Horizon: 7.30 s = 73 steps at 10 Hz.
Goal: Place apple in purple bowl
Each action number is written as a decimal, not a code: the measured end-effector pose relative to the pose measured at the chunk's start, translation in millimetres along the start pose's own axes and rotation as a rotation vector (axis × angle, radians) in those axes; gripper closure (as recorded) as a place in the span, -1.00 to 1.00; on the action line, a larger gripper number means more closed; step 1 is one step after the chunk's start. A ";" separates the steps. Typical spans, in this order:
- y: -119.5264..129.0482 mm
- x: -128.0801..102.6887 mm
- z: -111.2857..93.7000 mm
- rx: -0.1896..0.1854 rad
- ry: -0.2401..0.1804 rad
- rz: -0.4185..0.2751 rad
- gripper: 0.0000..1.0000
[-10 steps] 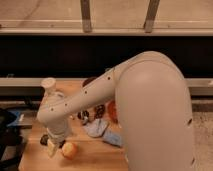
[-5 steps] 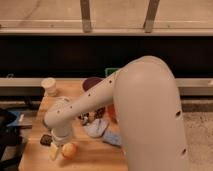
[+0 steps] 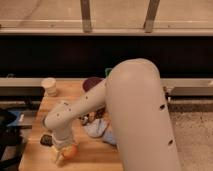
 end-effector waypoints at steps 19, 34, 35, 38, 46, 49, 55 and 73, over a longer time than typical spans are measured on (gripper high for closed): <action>-142.6 -30.1 -239.8 0.100 -0.356 0.038 0.60; -241.9 -129.8 -252.8 0.053 -0.511 0.075 0.60; -247.4 -132.9 -251.1 0.038 -0.517 0.076 0.60; -285.6 -123.6 -242.6 -0.011 -0.598 0.122 0.60; -288.8 -113.5 -231.0 0.021 -0.706 0.125 0.60; -304.2 -113.8 -224.5 0.022 -0.711 0.172 0.60; -360.3 -138.3 -183.5 -0.014 -0.713 0.239 0.60; -355.2 -176.8 -180.4 -0.114 -0.826 0.117 -0.60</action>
